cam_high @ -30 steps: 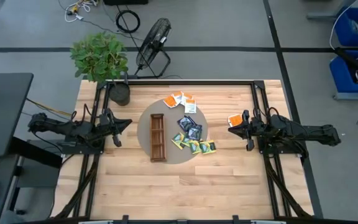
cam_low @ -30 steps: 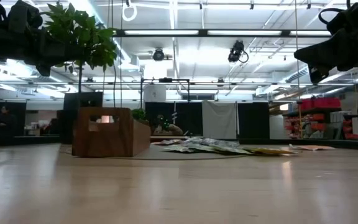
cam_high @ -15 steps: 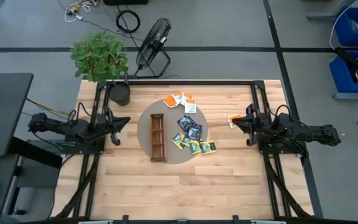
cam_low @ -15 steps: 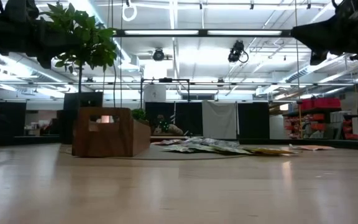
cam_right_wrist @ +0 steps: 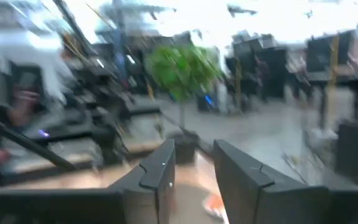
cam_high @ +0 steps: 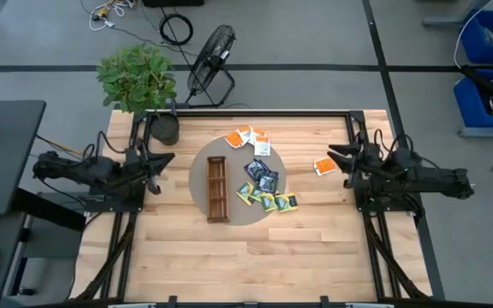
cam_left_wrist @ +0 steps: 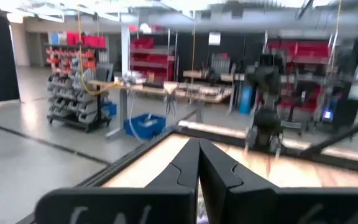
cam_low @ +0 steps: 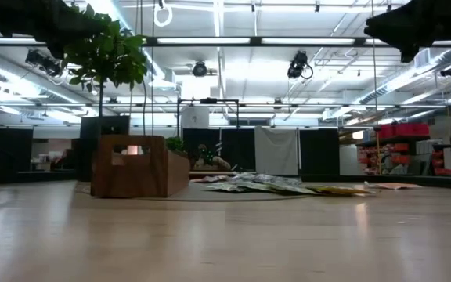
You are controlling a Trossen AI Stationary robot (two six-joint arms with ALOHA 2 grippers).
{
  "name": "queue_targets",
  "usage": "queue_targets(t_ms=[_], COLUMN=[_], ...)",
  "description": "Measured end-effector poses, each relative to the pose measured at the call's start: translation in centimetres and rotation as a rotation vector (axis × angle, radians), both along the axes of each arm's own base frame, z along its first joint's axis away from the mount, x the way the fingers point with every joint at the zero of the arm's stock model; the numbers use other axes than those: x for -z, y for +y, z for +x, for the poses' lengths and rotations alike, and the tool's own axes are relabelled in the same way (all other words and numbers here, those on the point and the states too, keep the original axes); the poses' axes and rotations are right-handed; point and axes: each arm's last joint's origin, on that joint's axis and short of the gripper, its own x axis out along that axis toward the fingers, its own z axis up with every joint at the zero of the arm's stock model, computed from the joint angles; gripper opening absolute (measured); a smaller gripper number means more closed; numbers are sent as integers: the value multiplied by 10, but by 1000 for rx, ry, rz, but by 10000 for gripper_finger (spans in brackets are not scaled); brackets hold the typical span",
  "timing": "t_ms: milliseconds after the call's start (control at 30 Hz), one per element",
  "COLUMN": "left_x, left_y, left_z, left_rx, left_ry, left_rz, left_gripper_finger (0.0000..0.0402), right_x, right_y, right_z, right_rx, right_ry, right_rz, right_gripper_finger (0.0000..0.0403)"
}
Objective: Pick & Place Tea
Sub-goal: Put the white tea bag into the bottom section of the wooden organizer
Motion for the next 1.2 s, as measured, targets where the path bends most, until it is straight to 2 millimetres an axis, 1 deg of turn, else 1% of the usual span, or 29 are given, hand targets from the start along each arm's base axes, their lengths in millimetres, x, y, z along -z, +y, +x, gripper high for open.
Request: queue_targets(t_ms=[100, 200, 333, 433, 533, 667, 800, 1000, 1100, 1200], left_x=[-2, -6, -14, -20, -23, -25, -25, -23, -23, -22], left_y=[-3, -4, -5, -4, -2, -2, -2, -2, -2, -2], left_z=[10, 21, 37, 47, 55, 61, 63, 63, 63, 63], left_rx=[-1, -14, -46, -82, -110, -121, -121, -122, -123, -122], left_ry=[92, 151, 210, 246, 269, 288, 289, 300, 297, 299], left_rz=[9, 24, 40, 55, 58, 52, 43, 32, 19, 17], left_gripper_finger=[13, 23, 53, 82, 116, 157, 185, 199, 199, 199], right_x=[-8, -20, -29, -30, -24, -13, 0, 23, 37, 49], right_y=[-1, -2, -3, -4, -5, -12, -21, -35, -41, -48], right_z=[3, 8, 19, 29, 39, 52, 66, 78, 81, 85], right_rx=[45, 76, 117, 145, 205, 351, 398, 415, 473, 527], right_ry=[118, 205, 371, 522, 667, 772, 865, 1044, 1149, 1224], right_rz=[48, 90, 139, 200, 268, 316, 346, 478, 527, 574], right_gripper_finger=[131, 137, 144, 154, 172, 208, 251, 307, 323, 331])
